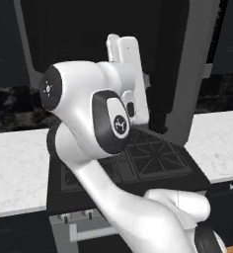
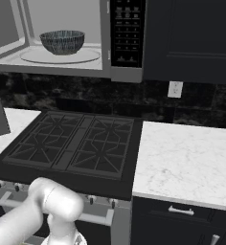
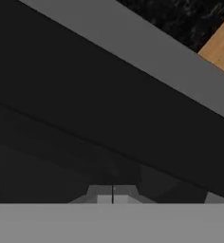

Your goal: Open the microwave, place the bowl with waffle inside the microwave, then close the microwave door and turn it on.

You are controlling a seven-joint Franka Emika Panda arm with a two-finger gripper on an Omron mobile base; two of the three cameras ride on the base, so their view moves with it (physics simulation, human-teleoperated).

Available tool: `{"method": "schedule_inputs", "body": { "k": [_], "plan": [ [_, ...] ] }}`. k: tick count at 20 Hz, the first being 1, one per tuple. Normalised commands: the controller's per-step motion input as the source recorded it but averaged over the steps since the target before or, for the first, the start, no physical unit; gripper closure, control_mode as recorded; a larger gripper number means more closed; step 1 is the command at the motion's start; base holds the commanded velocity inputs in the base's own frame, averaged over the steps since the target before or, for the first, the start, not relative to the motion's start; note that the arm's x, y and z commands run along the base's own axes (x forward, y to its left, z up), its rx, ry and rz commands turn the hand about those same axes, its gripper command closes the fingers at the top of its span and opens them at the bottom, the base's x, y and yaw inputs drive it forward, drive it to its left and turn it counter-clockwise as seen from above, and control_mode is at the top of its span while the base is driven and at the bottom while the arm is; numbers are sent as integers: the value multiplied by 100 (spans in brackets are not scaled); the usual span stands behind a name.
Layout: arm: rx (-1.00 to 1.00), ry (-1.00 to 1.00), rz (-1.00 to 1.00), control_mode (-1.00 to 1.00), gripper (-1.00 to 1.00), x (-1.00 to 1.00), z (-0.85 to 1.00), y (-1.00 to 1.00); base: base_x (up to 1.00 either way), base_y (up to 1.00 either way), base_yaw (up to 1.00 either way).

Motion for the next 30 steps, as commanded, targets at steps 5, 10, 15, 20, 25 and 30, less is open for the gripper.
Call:
{"method": "schedule_inputs", "body": {
  "k": [5, 10, 15, 20, 25, 30],
  "plan": [
    [24, 19, 28, -100, 100, 95, 0, -95, 0, 0, 0],
    [12, 3, 32, -100, 100, 100, -5, -59, 0, 0, 0],
    [1, 0, 29, -100, 100, 100, -24, -14, 0, 0, 0],
    [0, 0, 28, -100, 100, 100, -32, -1, 0, 0, 0],
    [0, 0, 24, -100, 100, 100, -22, 0, 0, 0, 0],
    [0, -1, 22, -100, 100, 100, -29, 0, 0, 0, 0]
  ]
}}
